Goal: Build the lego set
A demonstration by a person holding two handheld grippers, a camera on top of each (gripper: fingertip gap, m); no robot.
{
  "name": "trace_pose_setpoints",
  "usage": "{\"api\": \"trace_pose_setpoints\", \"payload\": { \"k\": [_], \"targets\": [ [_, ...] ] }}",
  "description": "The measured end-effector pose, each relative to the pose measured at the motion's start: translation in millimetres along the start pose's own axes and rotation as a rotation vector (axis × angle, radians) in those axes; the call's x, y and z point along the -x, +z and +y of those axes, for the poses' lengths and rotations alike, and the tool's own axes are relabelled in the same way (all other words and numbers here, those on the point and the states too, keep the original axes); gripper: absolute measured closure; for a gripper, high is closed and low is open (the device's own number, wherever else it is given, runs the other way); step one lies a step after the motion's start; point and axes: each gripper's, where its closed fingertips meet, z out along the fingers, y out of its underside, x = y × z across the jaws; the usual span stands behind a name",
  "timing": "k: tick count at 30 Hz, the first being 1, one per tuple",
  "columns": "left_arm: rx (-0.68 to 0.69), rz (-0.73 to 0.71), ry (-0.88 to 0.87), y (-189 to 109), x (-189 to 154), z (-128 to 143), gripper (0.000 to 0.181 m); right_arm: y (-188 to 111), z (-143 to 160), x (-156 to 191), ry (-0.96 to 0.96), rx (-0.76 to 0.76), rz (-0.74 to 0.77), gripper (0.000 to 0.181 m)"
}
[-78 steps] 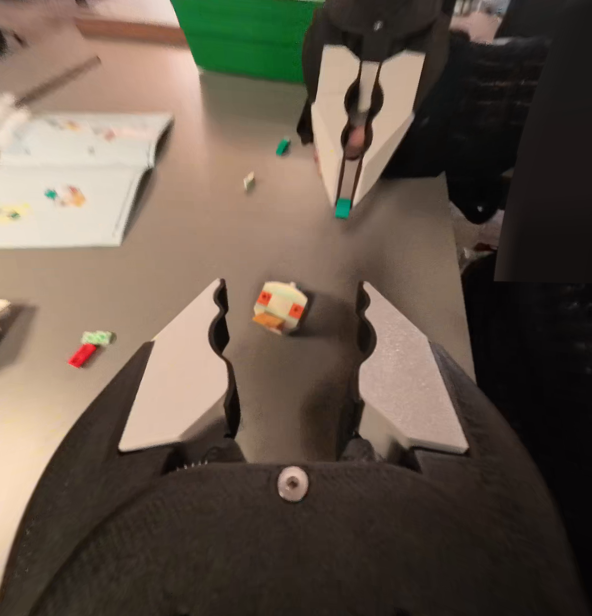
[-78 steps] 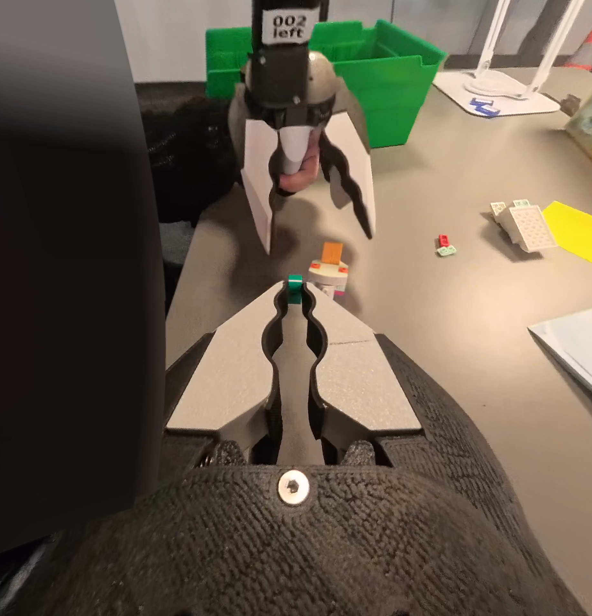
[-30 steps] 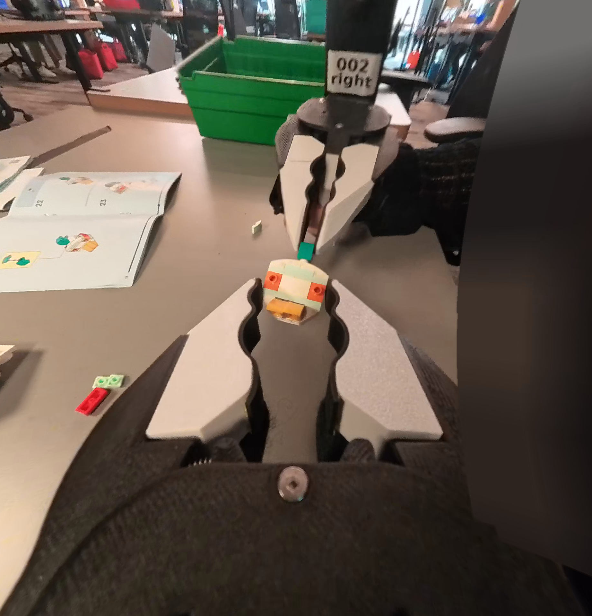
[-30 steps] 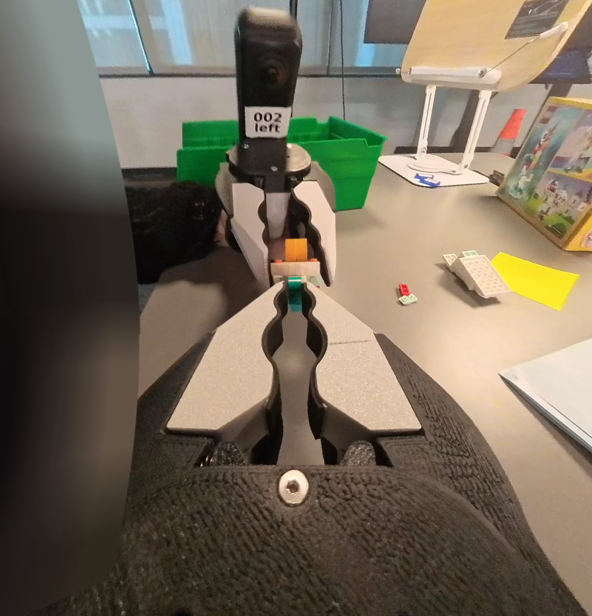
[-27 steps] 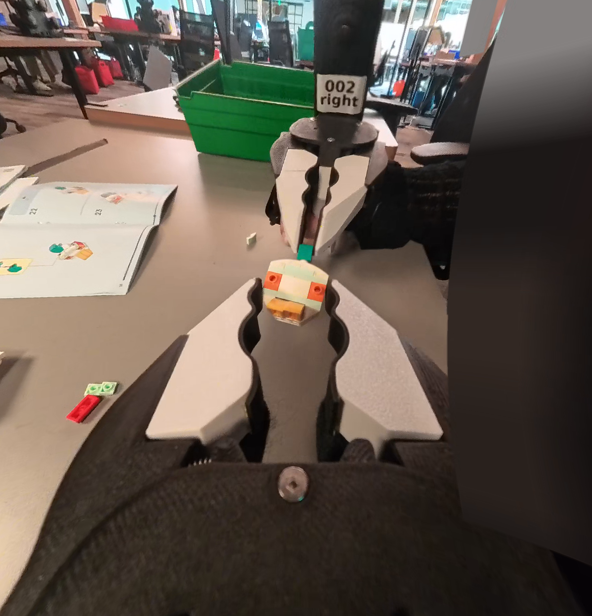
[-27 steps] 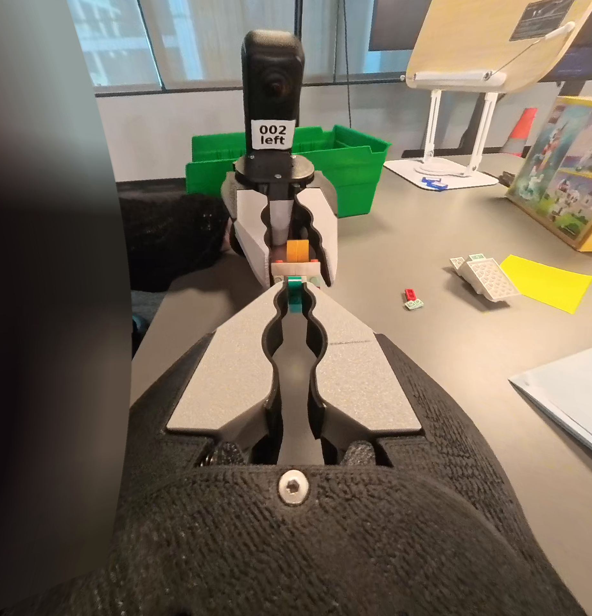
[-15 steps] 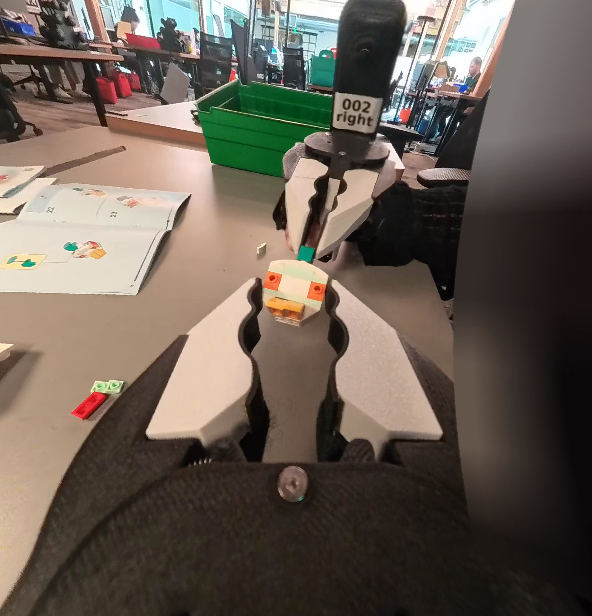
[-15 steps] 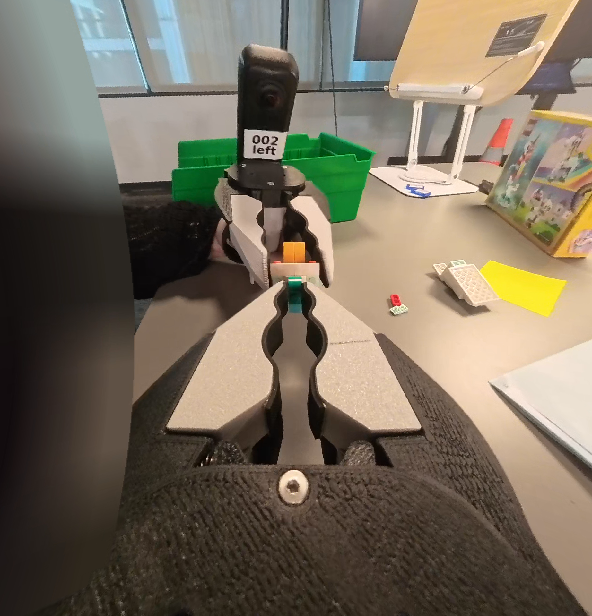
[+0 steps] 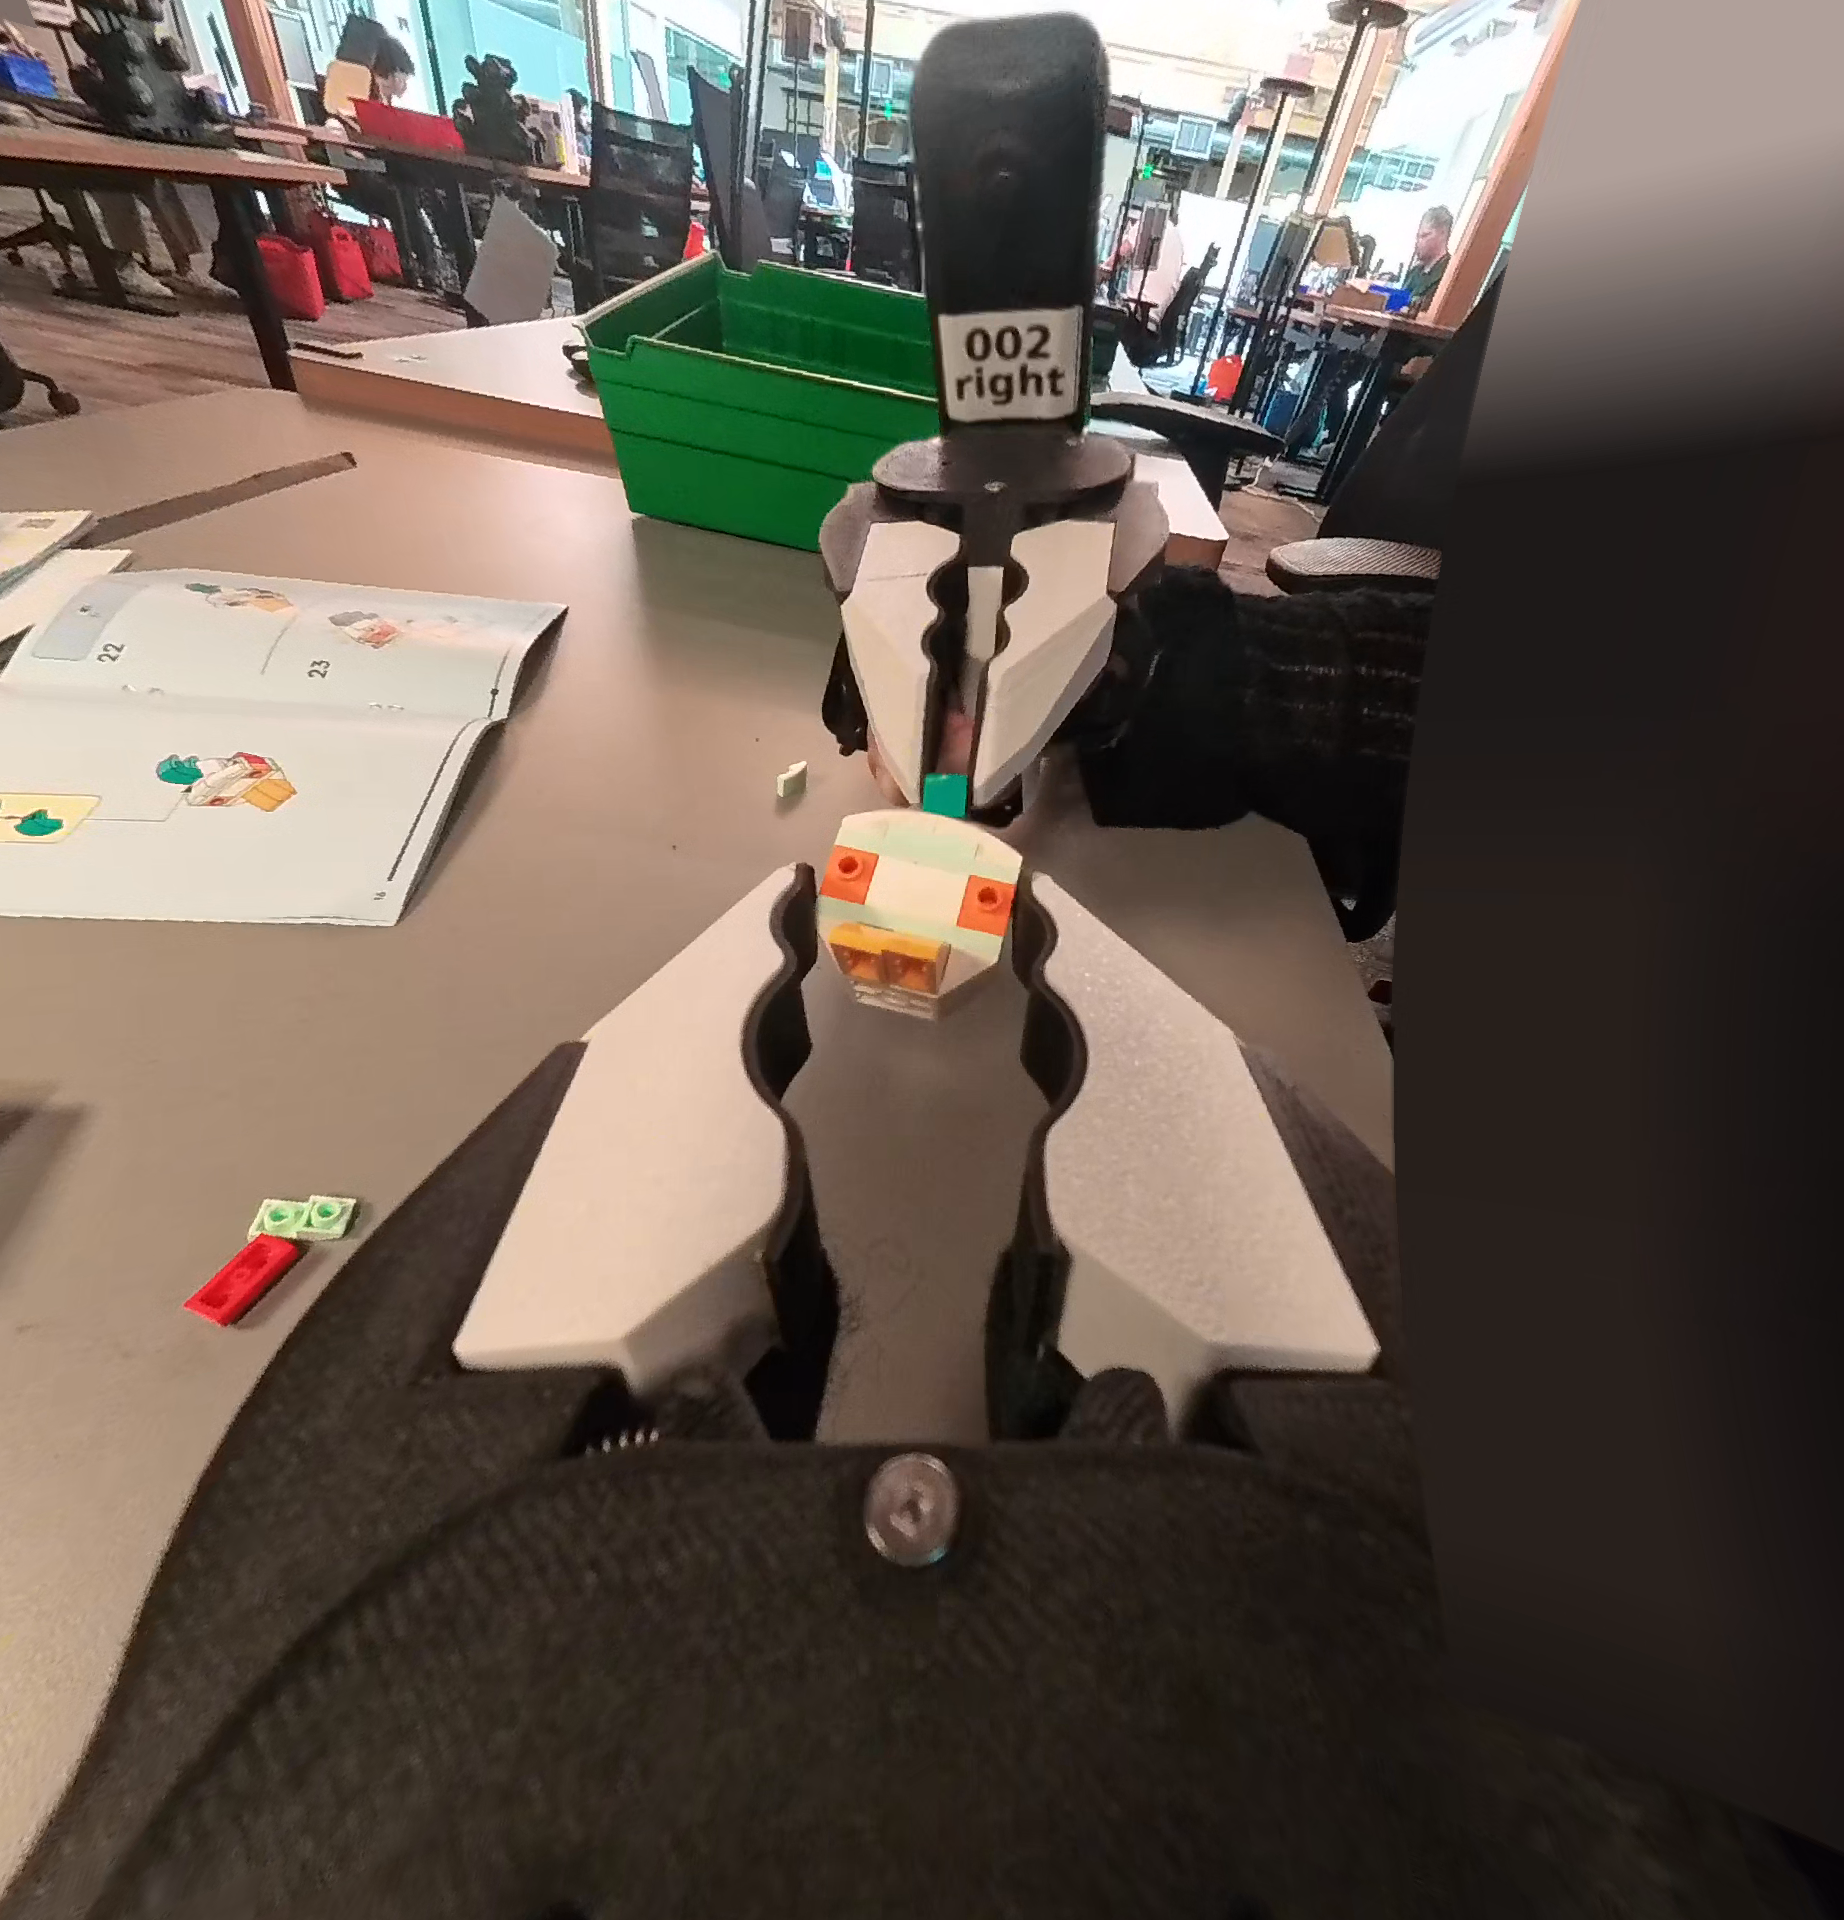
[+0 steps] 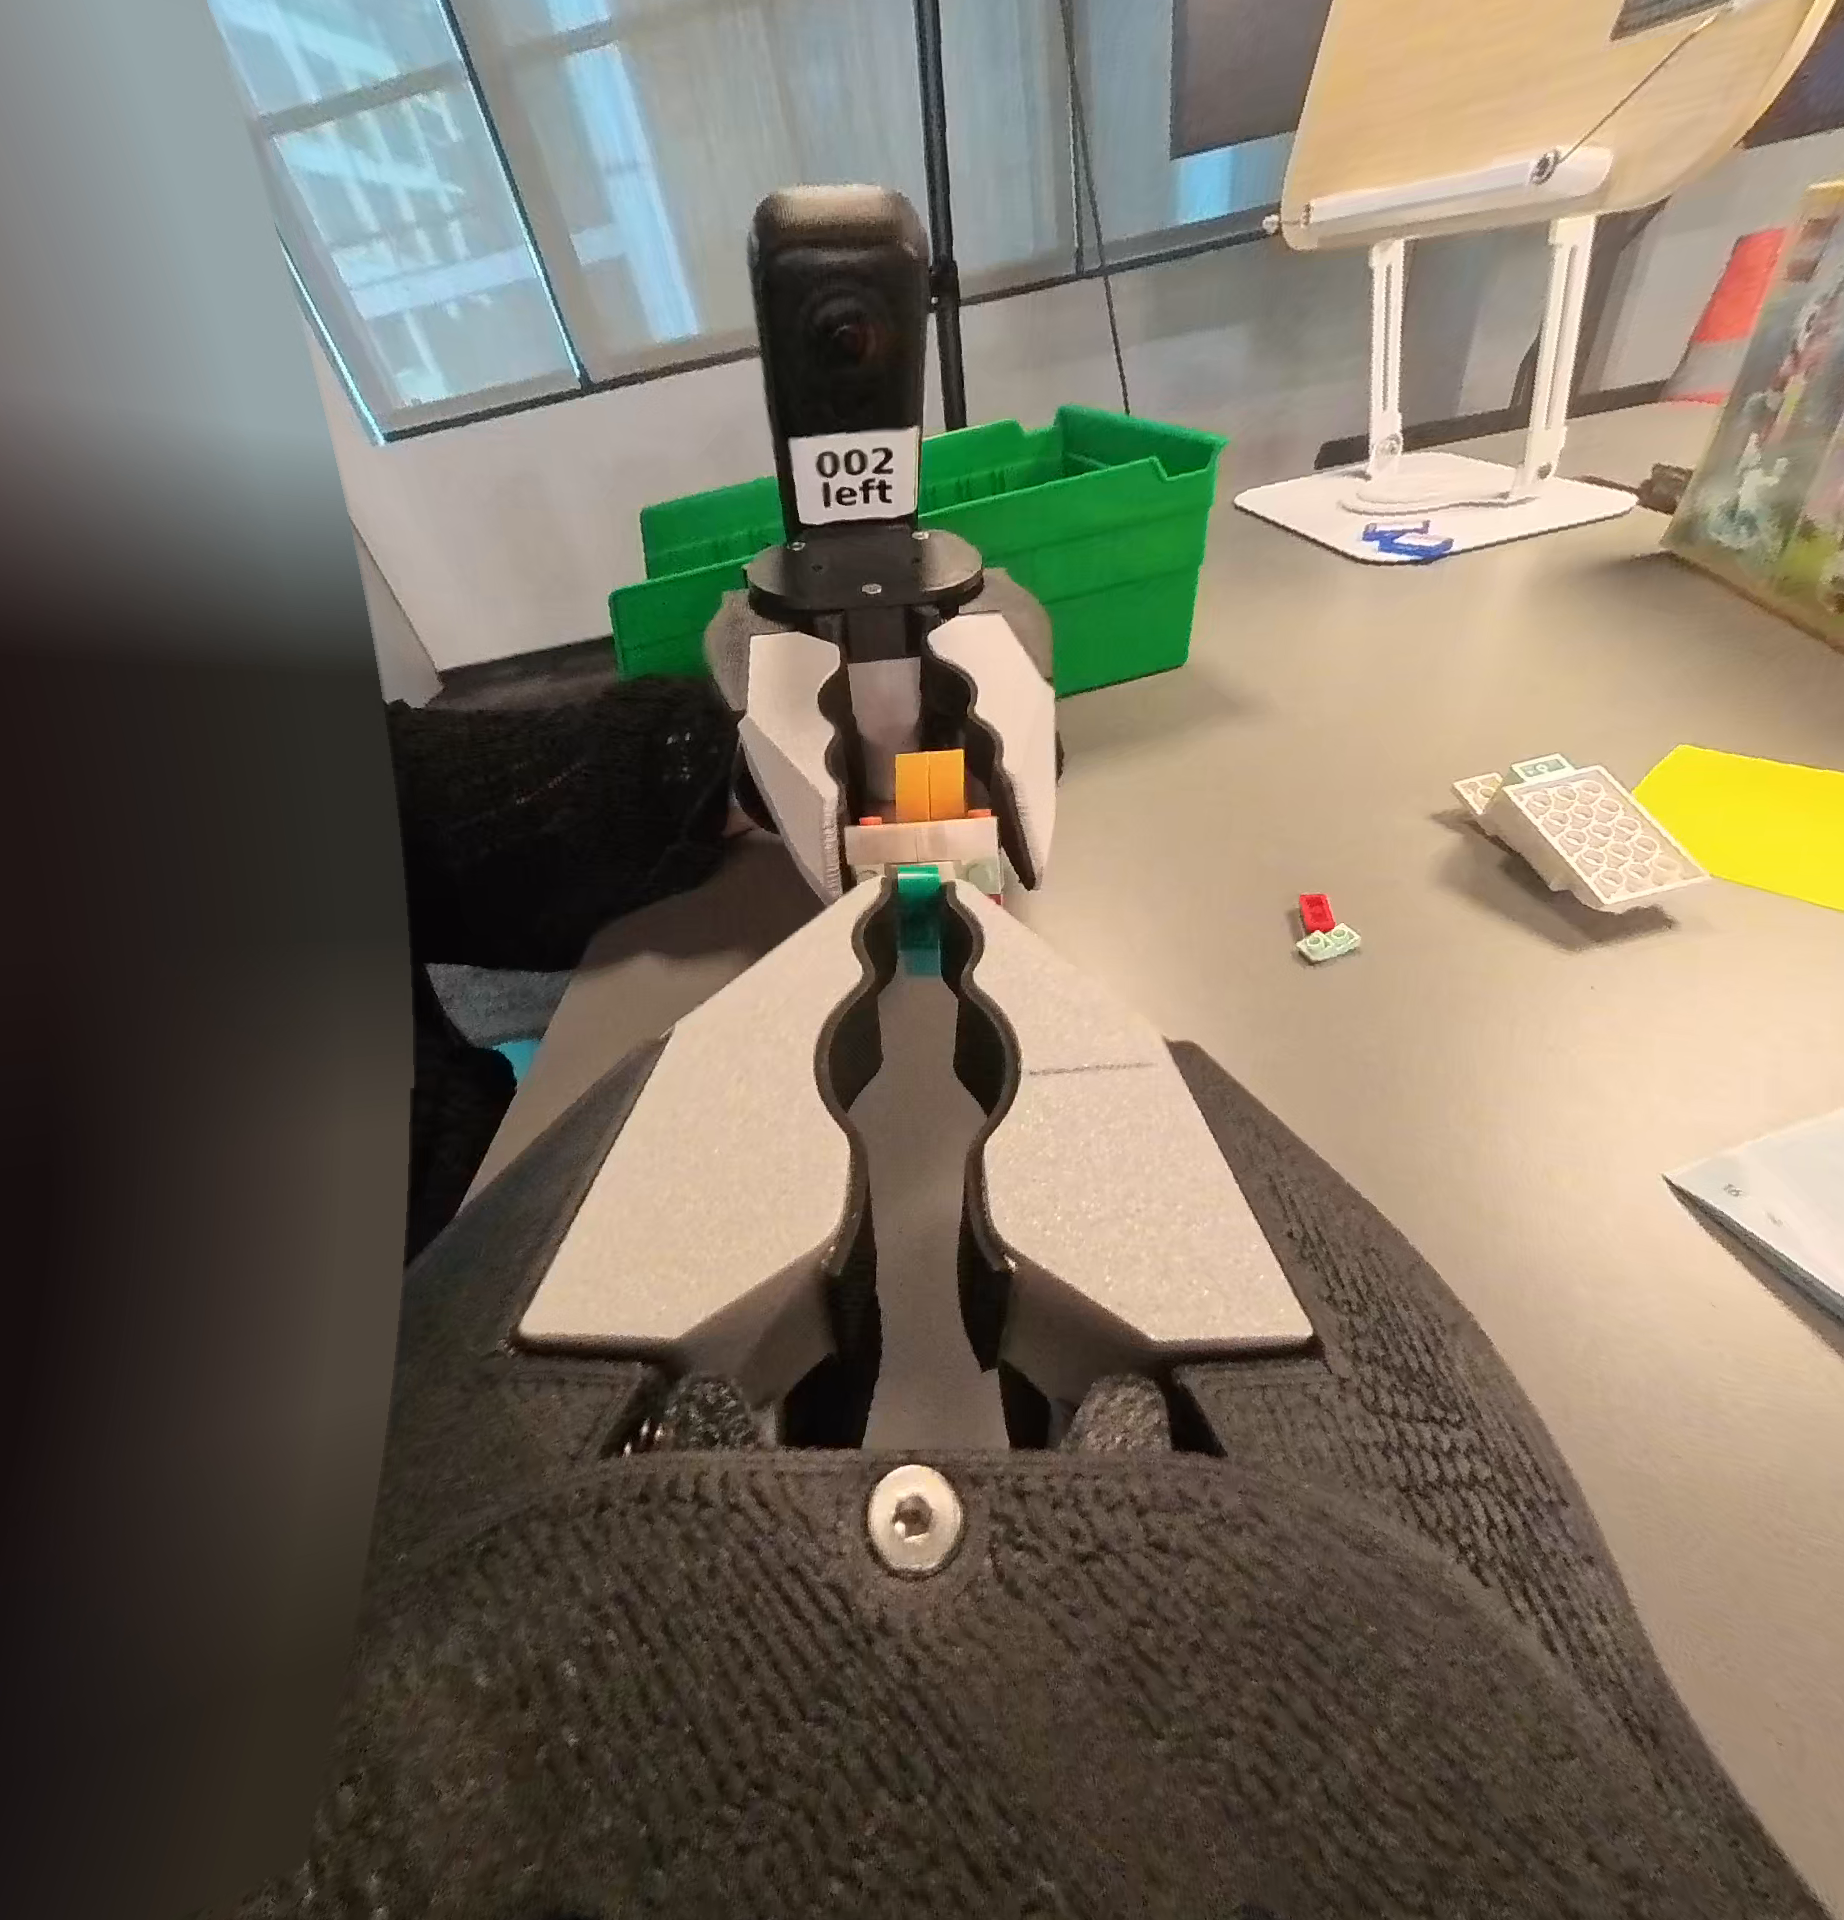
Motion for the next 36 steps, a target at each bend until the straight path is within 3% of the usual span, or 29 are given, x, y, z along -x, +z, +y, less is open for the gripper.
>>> {"api": "trace_pose_setpoints", "payload": {
  "k": [13, 22, 25, 27, 30, 36],
  "targets": [
    [-0.135, -0.01, -0.06, -8, 6, -17, 0.144, 7, -21, -3, -0.222, -0.084, 0.15, 0.176],
    [-0.156, -0.007, -0.07, -11, 6, -19, 0.145, 8, -15, -6, 0.021, -0.072, 0.056, 0.176],
    [-0.231, 0.052, -0.072, -11, -3, -33, 0.159, 25, 13, 2, 0.002, 0.064, 0.032, 0.176],
    [-0.209, 0.078, -0.047, 2, -12, -32, 0.169, 39, 26, 8, -0.033, 0.147, 0.02, 0.176],
    [-0.273, 0.014, -0.015, -1, -6, -43, 0.181, 40, 22, 0, -0.023, 0.127, 0.053, 0.177],
    [-0.288, -0.131, -0.08, -13, 24, -40, 0.181, 37, 21, -13, -0.013, 0.12, 0.119, 0.177]
  ]
}}
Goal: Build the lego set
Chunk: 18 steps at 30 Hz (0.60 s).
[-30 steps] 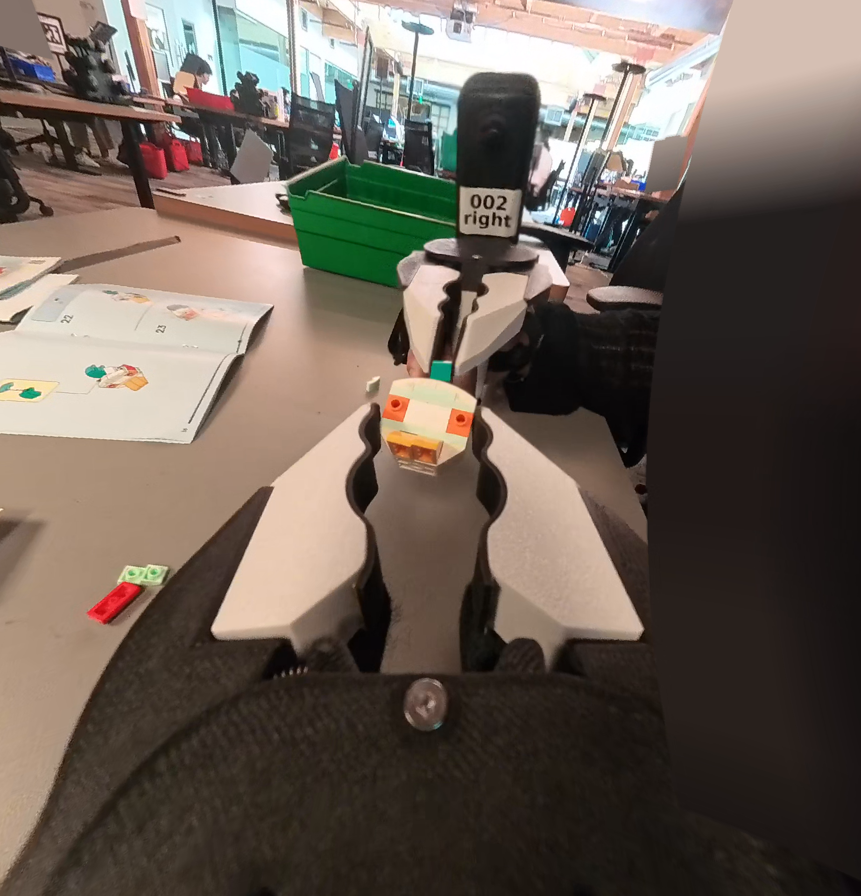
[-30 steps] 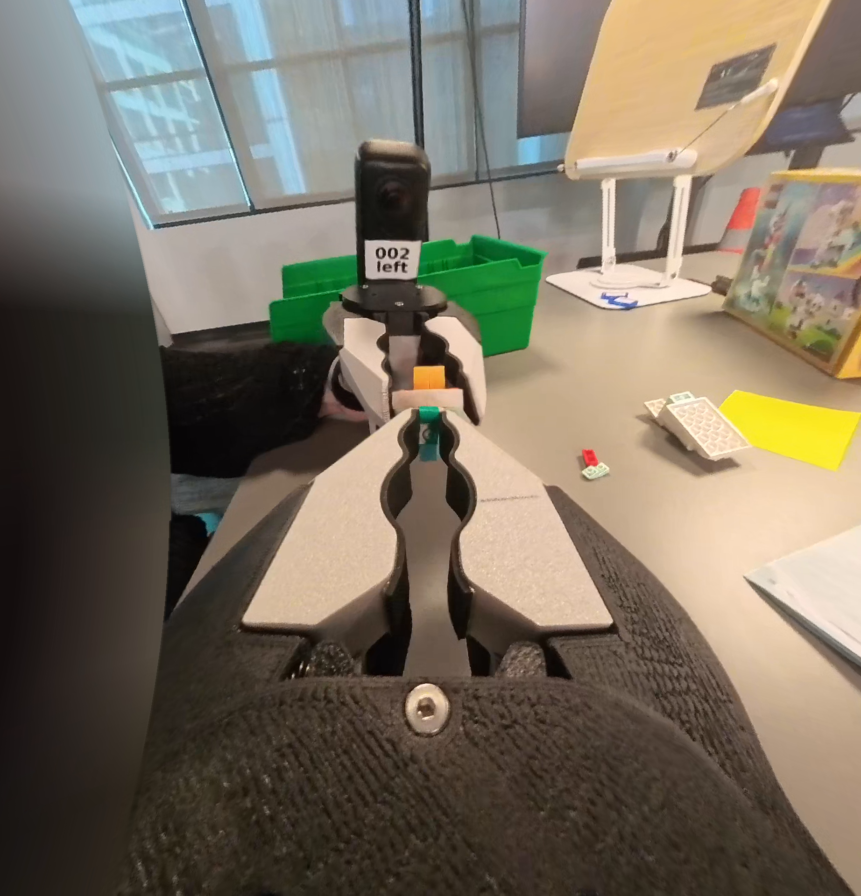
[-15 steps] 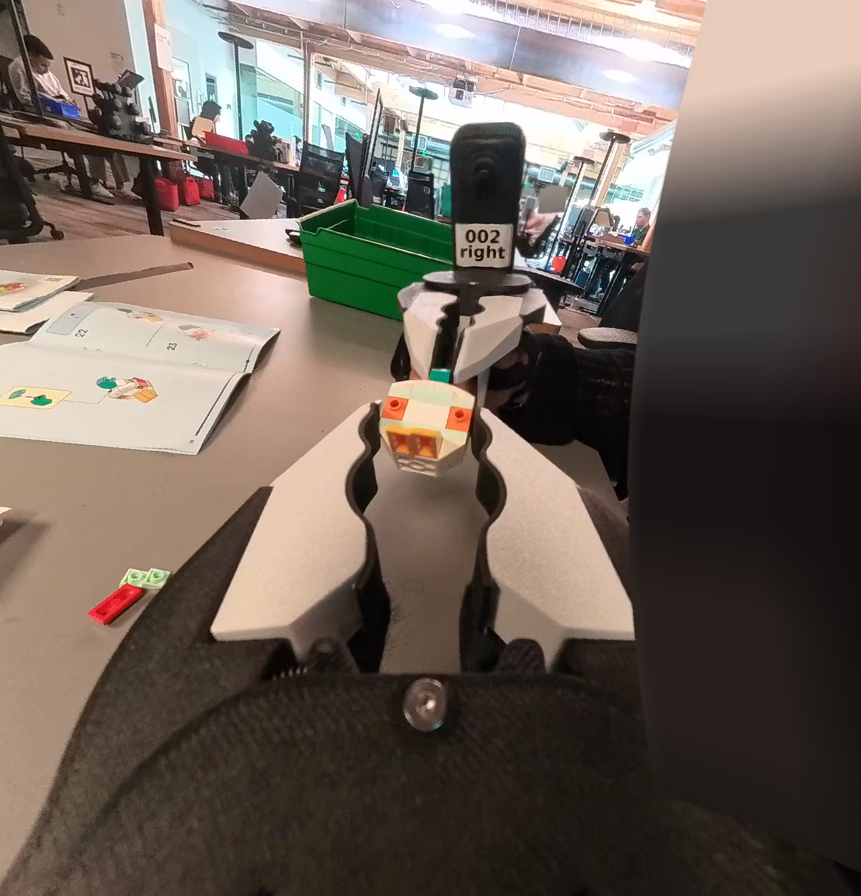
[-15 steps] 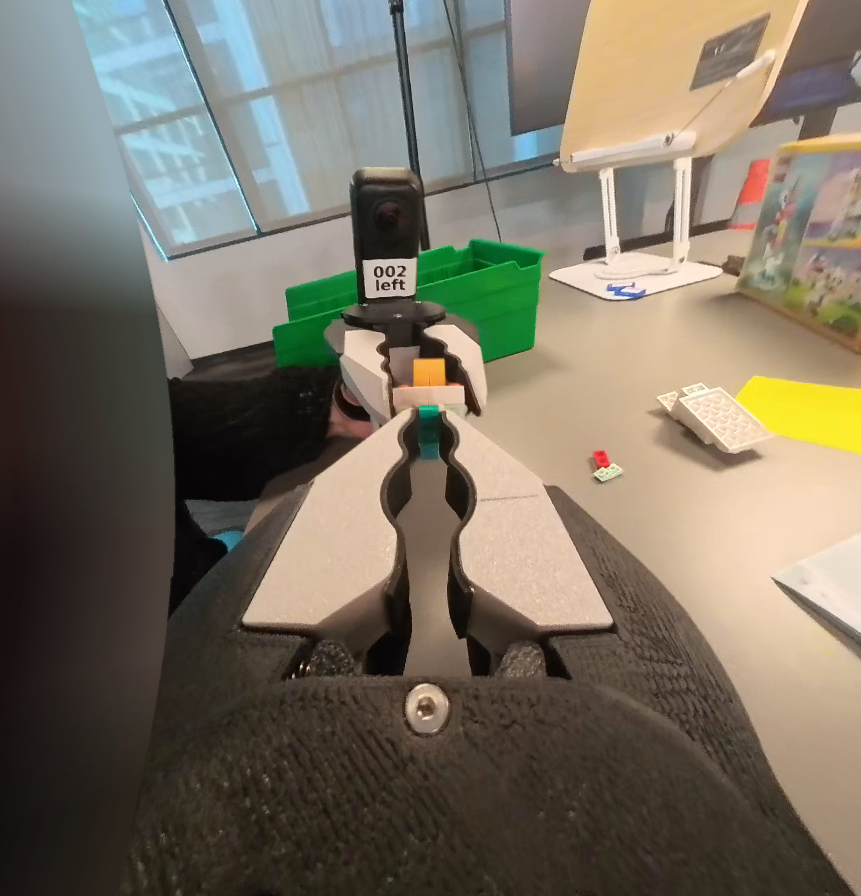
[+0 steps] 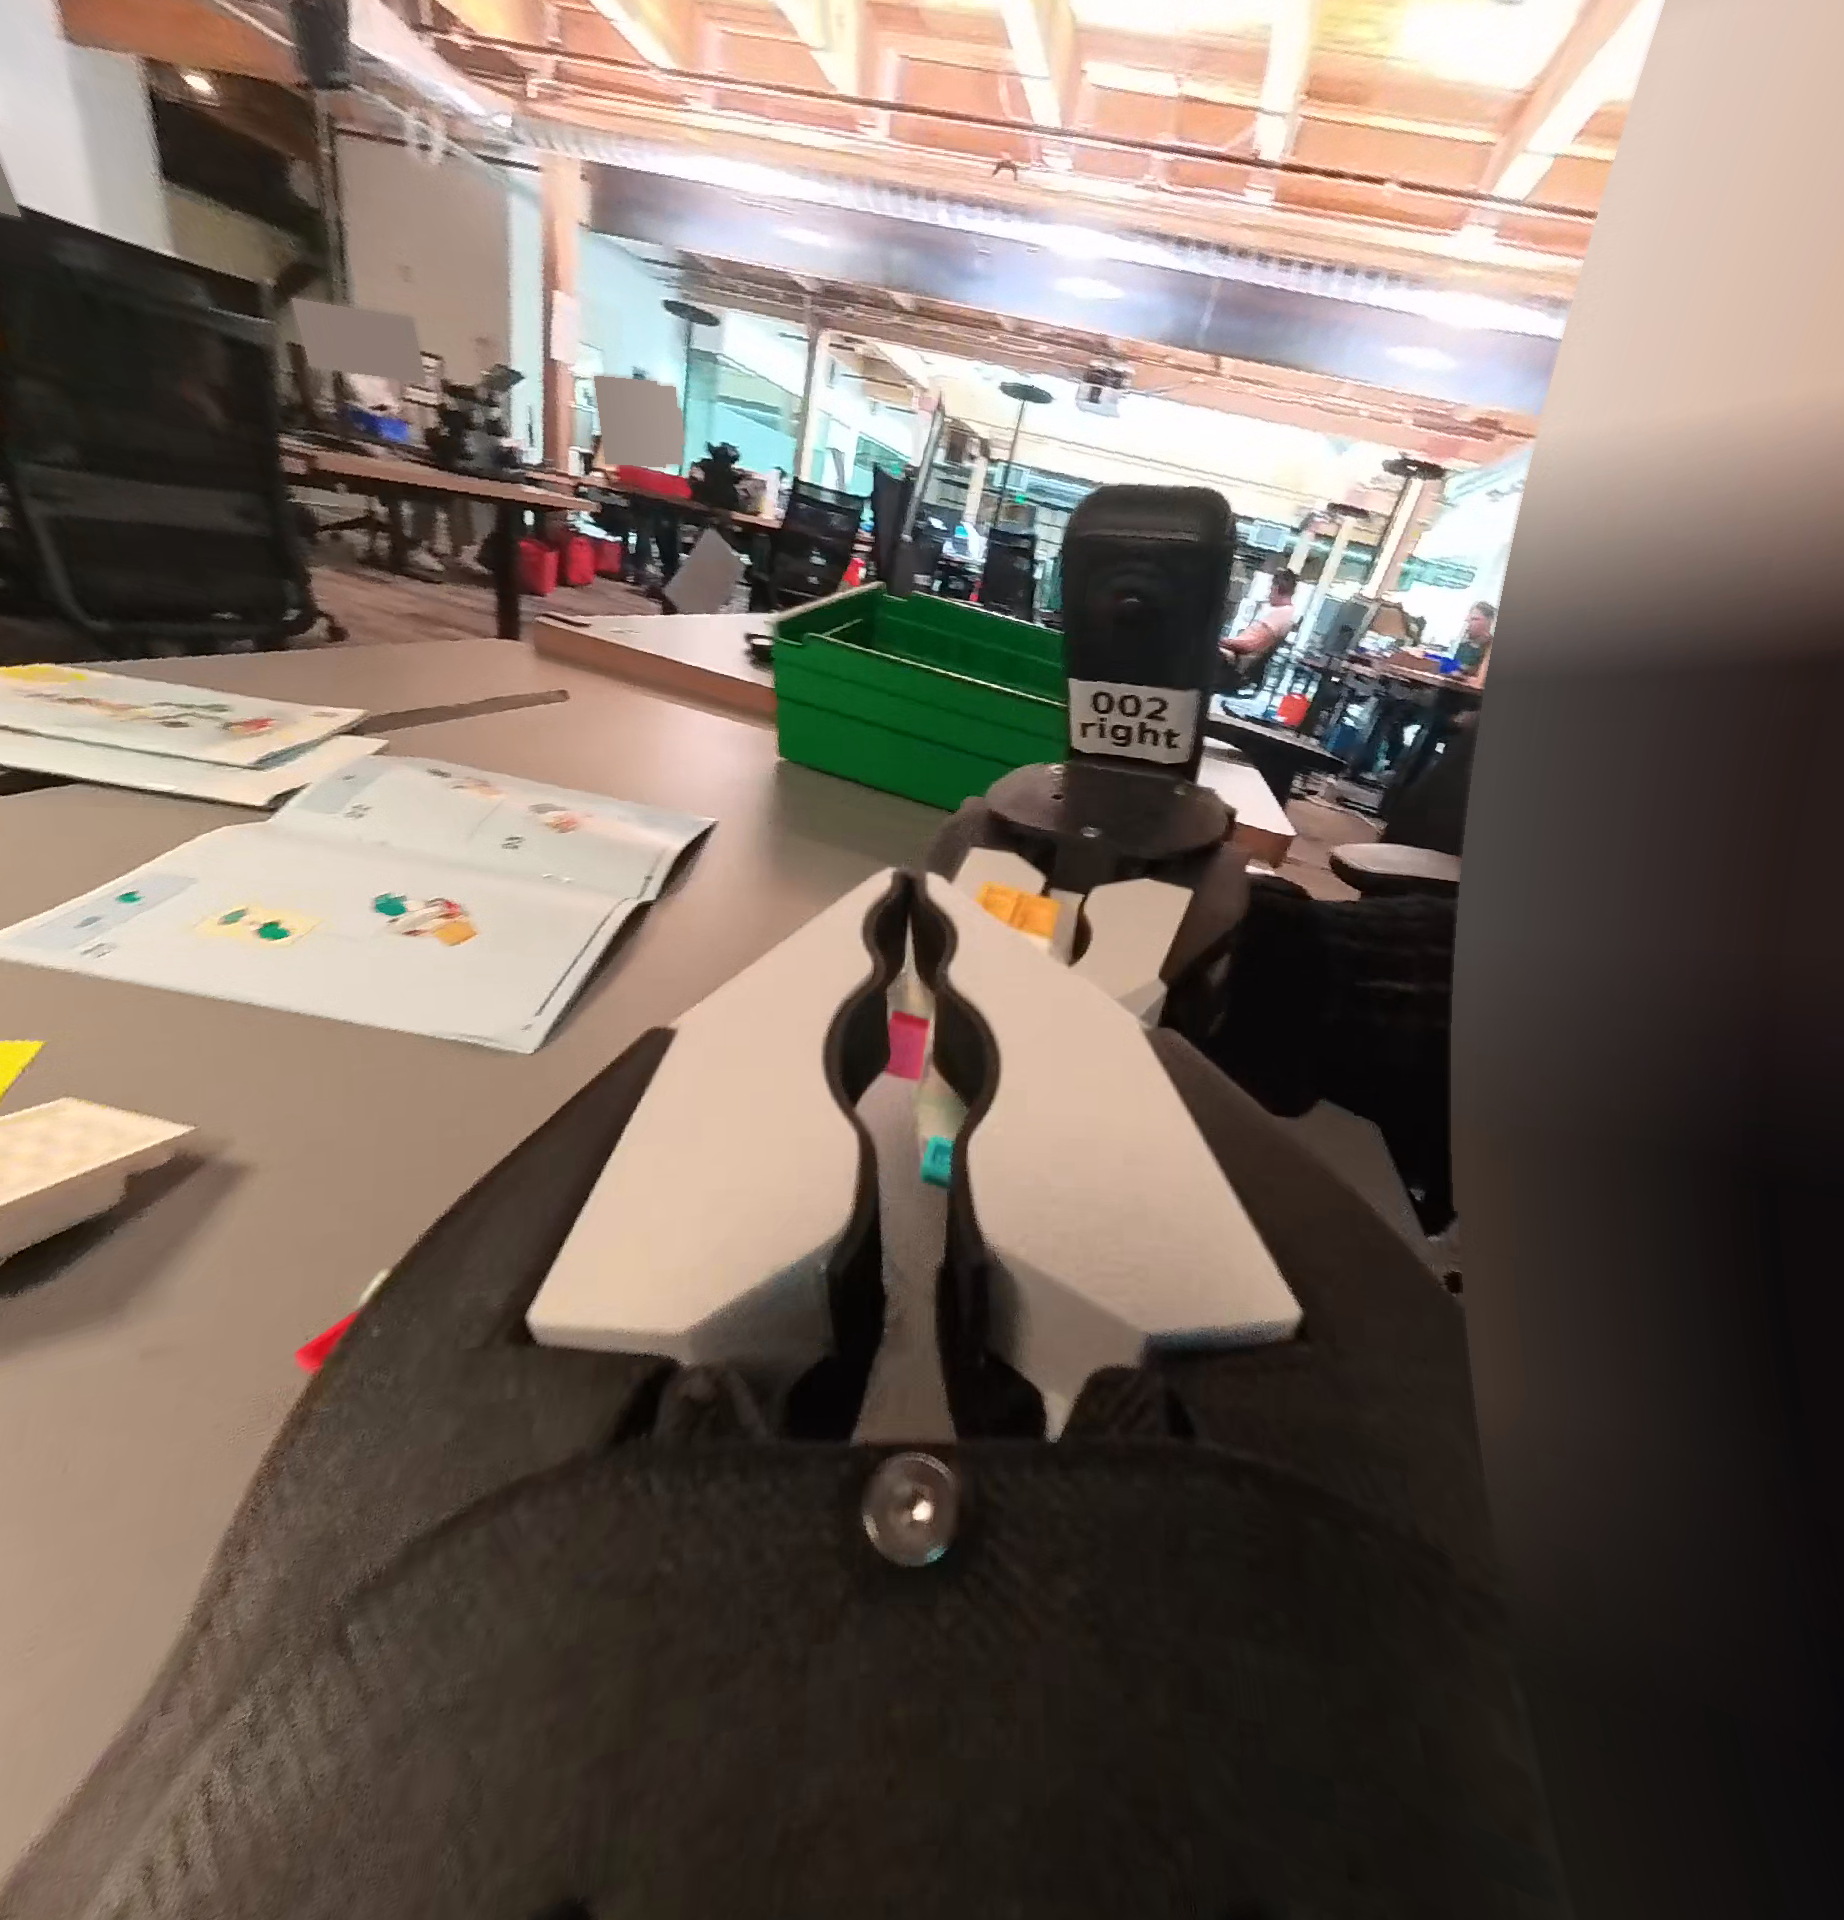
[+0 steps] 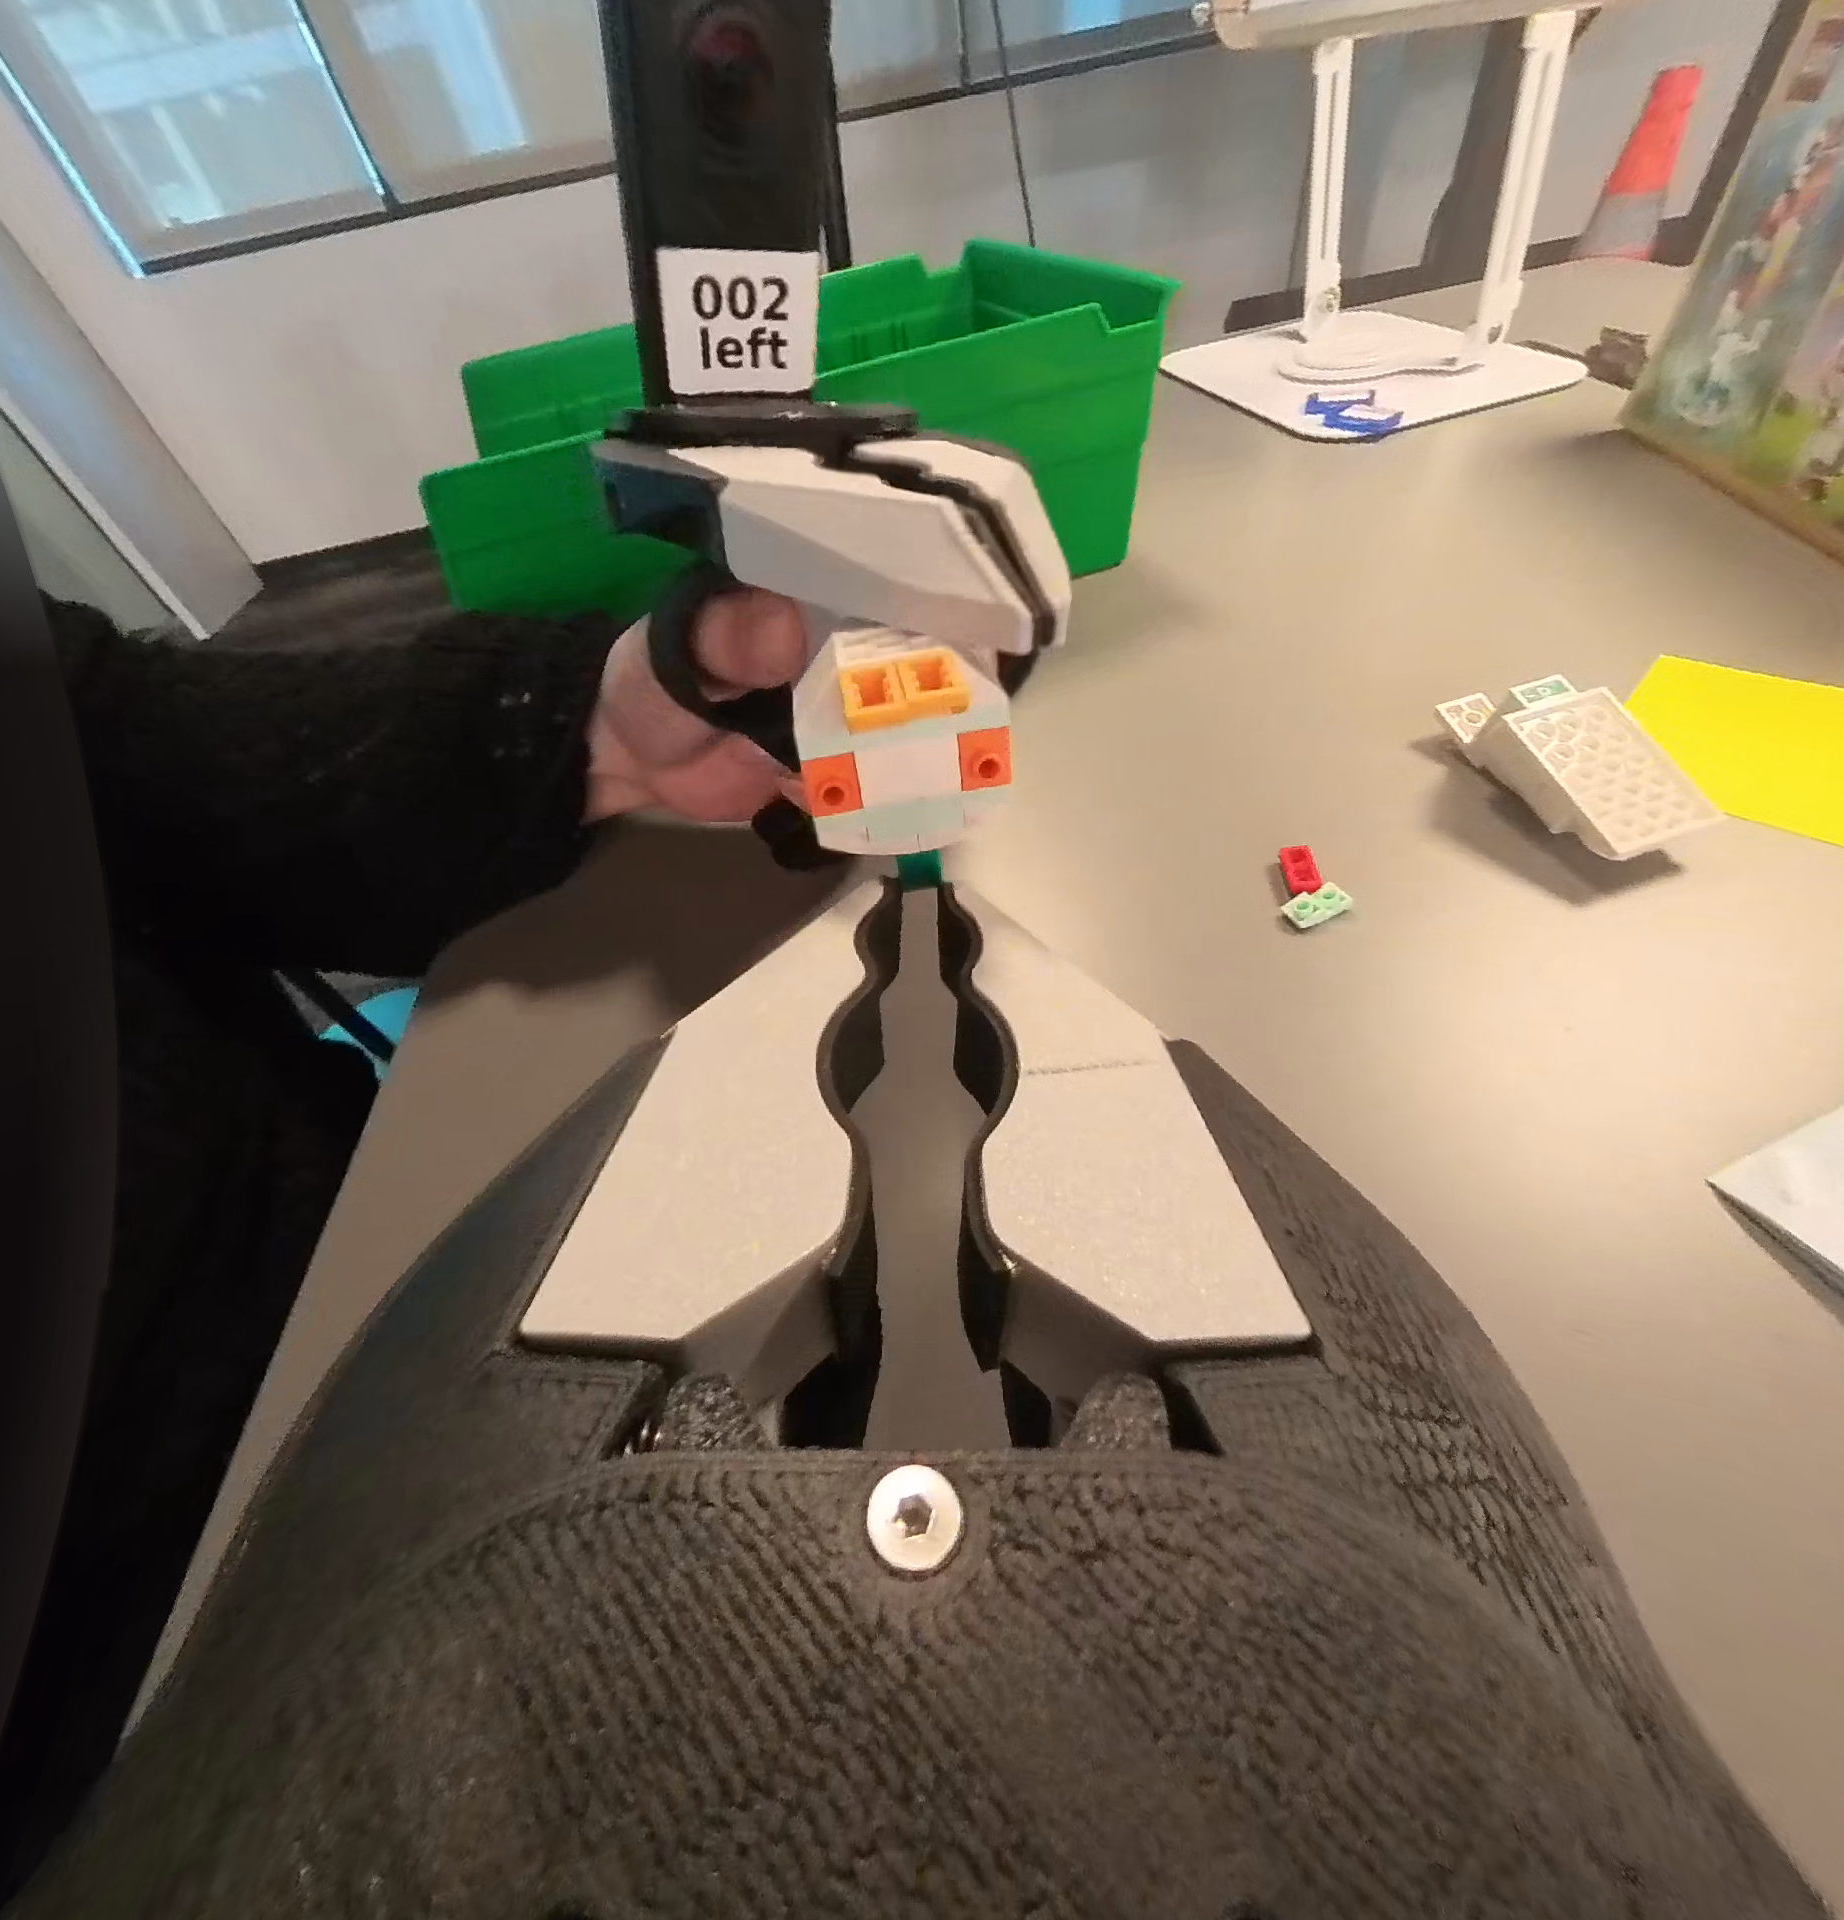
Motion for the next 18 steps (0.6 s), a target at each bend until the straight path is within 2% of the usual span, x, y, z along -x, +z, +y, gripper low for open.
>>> {"api": "trace_pose_setpoints", "payload": {
  "k": [6, 10, 13, 15, 18],
  "targets": [
    [0.005, -0.098, -0.009, -11, 17, 0, 0.178, -3, 0, -12, -0.012, -0.002, 0.073, 0.177],
    [0.093, -0.082, 0.007, -14, 12, 8, 0.136, -8, 2, -18, -0.028, 0.015, 0.104, 0.181],
    [0.239, -0.056, 0.034, -13, 6, 30, 0.123, -11, 1, -19, -0.044, 0.005, 0.115, 0.181],
    [0.31, -0.061, 0.072, -12, 5, 42, 0.126, -13, 2, -20, -0.04, 0.007, 0.117, 0.181],
    [0.352, -0.142, 0.084, -13, 17, 49, 0.139, -13, 6, -25, -0.054, 0.038, 0.144, 0.181]
  ]
}}
